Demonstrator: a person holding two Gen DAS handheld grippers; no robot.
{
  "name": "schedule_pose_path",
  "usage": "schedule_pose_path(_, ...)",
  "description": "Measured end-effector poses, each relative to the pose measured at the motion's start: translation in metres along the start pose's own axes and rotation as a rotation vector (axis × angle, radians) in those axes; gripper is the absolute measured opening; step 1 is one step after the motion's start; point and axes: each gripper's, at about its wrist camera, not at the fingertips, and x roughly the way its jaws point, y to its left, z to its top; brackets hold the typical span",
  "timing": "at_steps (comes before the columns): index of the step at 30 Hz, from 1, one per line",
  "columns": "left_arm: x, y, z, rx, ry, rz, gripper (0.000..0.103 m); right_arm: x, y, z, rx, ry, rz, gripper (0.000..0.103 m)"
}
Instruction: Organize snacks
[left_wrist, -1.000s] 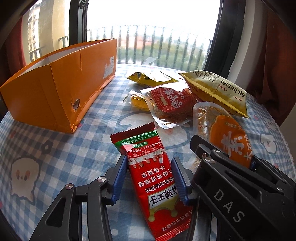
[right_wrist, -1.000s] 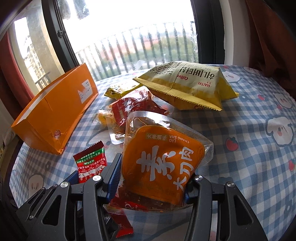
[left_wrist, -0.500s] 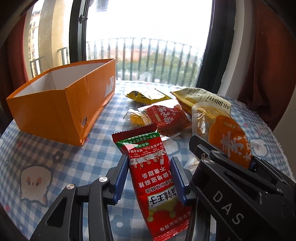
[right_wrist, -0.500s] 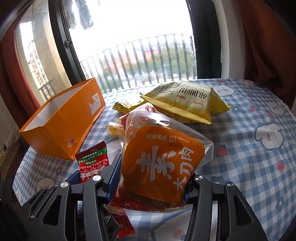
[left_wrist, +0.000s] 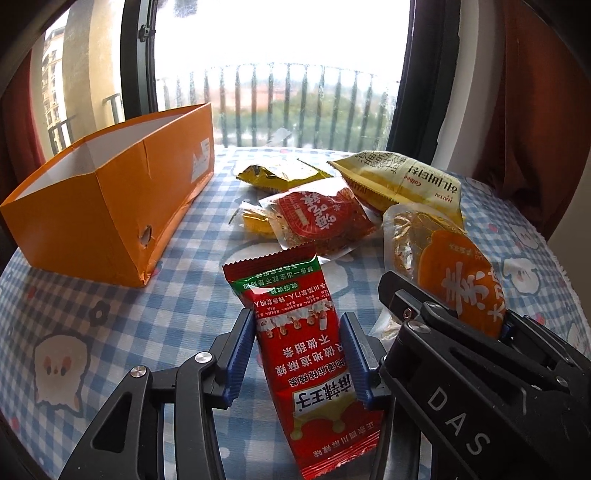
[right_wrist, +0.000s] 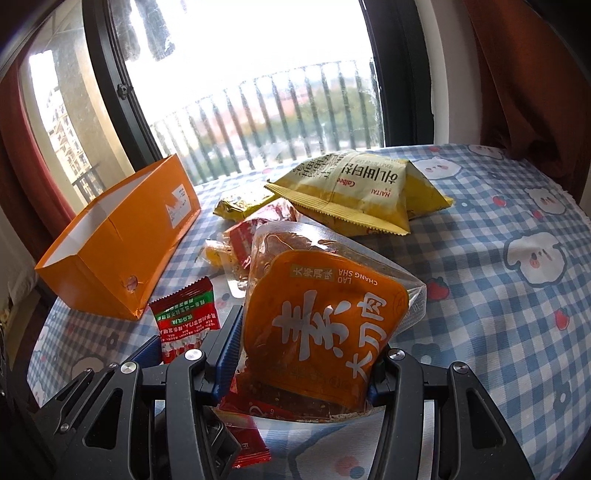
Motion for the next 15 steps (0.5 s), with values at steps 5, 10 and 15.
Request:
schedule_pose_path(5,0.016,-0.01,-0.003,0.016,0.043,-0.01,0.052,0.012,-0.015,-0.005,0.024,0.039,-0.022,0.056)
schedule_pose_path(10,0.023,-0.016,-0.004,0.023,0.06,0.026,0.061,0.018,-0.025,-0.008,0.033,0.056,-0.03,0.056)
schedule_pose_path(15,0.028,-0.015,-0.009,0.004,0.089,0.045,0.063,0.024,-0.028,-0.01,0.016,0.078,-0.024,0.056)
